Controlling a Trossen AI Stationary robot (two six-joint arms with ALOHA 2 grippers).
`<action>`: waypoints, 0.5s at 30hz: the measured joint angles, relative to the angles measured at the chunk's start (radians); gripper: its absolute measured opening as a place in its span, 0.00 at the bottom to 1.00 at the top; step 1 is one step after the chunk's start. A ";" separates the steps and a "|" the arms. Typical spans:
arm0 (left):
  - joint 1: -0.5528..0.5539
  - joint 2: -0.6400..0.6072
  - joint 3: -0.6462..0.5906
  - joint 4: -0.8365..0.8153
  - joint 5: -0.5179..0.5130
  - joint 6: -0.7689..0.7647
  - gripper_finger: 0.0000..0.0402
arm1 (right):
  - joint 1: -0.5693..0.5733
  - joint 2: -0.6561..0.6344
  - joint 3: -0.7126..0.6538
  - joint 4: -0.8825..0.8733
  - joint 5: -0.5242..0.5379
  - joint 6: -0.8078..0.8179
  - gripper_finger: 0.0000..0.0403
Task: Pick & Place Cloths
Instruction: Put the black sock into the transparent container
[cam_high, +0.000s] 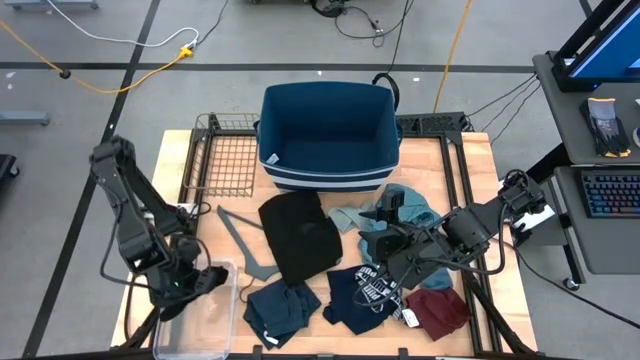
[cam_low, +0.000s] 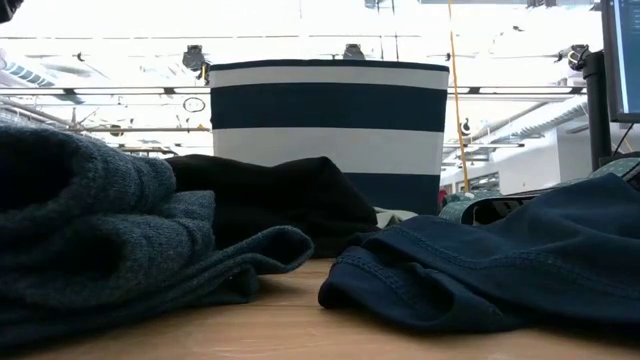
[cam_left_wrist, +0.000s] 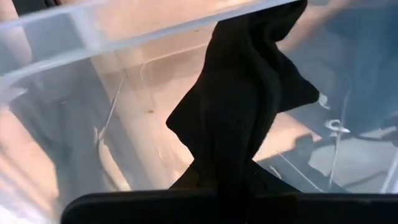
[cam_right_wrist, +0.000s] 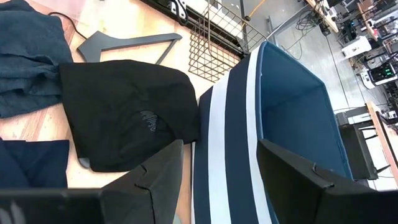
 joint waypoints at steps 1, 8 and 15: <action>0.004 0.012 0.000 0.000 0.000 0.000 0.00 | 0.000 0.000 0.000 0.000 0.000 0.000 0.49; 0.040 0.112 0.000 0.002 0.000 0.019 0.00 | 0.000 0.000 0.000 0.000 0.000 0.000 0.49; 0.055 0.198 0.001 0.017 0.009 0.081 0.02 | 0.000 0.000 0.000 0.000 -0.001 0.000 0.49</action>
